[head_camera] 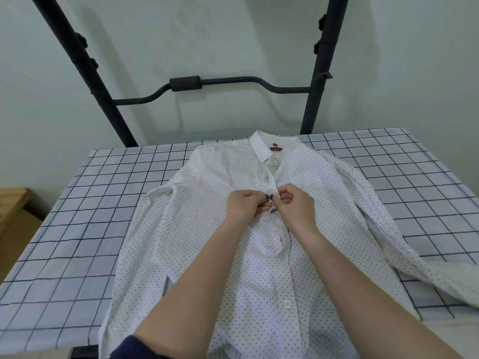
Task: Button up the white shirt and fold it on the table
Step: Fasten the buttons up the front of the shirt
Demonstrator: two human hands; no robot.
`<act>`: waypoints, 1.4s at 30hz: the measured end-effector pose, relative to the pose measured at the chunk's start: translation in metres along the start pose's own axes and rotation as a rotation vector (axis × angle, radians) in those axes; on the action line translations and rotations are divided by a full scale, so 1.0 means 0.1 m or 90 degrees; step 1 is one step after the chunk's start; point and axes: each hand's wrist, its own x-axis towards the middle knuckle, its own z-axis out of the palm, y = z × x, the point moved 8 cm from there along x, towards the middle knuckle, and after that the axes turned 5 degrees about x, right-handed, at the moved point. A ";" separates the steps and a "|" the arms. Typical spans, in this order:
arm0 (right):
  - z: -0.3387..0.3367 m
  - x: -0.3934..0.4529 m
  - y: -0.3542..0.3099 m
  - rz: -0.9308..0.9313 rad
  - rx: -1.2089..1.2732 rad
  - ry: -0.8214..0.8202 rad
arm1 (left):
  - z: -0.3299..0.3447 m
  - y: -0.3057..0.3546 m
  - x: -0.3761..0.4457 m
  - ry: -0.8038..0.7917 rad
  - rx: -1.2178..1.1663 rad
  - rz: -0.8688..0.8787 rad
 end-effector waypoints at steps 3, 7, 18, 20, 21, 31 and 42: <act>0.00 0.02 0.02 0.004 0.003 -0.015 | 0.00 -0.02 0.00 0.009 0.011 0.001; -0.01 0.04 0.04 0.012 0.014 -0.034 | -0.01 -0.02 0.00 0.014 0.026 0.012; 0.00 0.01 0.02 0.005 0.010 -0.053 | -0.01 0.00 -0.03 0.007 0.013 0.014; 0.00 0.00 0.01 0.001 0.012 -0.066 | -0.02 0.00 -0.03 0.024 0.021 0.021; 0.00 -0.01 0.00 -0.001 0.010 -0.070 | -0.02 -0.01 -0.03 0.035 0.025 0.024; -0.01 -0.01 0.03 0.012 0.031 -0.088 | -0.03 -0.01 -0.04 0.072 0.048 0.034; 0.00 0.05 0.02 0.115 0.172 -0.131 | -0.04 0.00 -0.03 0.007 -0.016 -0.014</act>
